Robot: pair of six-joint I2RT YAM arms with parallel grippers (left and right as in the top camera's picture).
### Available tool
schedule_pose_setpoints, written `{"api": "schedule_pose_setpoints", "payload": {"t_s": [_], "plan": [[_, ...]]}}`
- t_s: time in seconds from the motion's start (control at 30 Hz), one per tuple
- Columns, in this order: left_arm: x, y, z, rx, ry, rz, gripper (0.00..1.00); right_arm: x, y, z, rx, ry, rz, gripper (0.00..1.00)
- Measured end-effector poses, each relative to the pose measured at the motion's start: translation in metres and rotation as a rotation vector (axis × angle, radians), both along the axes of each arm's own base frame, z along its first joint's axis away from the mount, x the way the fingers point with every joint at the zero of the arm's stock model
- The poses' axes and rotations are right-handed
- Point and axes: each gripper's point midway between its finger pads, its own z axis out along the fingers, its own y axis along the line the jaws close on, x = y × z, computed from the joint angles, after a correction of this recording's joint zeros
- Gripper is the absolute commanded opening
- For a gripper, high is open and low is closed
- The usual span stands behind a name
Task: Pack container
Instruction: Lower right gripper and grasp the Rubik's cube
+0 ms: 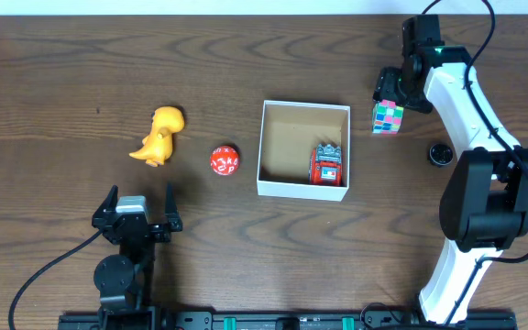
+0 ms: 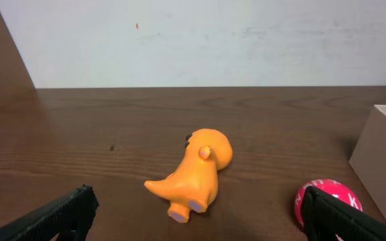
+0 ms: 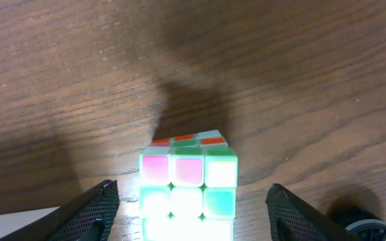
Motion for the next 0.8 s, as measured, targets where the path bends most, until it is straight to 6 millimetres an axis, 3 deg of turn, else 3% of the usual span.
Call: {"api": "schedule_pose_setpoints", "payload": {"t_s": [0.53,0.8], "plan": [[0.0,0.0,0.0,0.0,0.0,0.0,0.98,0.0,0.003,-0.002,-0.004,0.007,0.067,0.8],[0.0,0.0,0.0,0.0,0.0,0.0,0.98,-0.004,0.008,-0.038,0.0,0.089,0.147,0.81]]}}
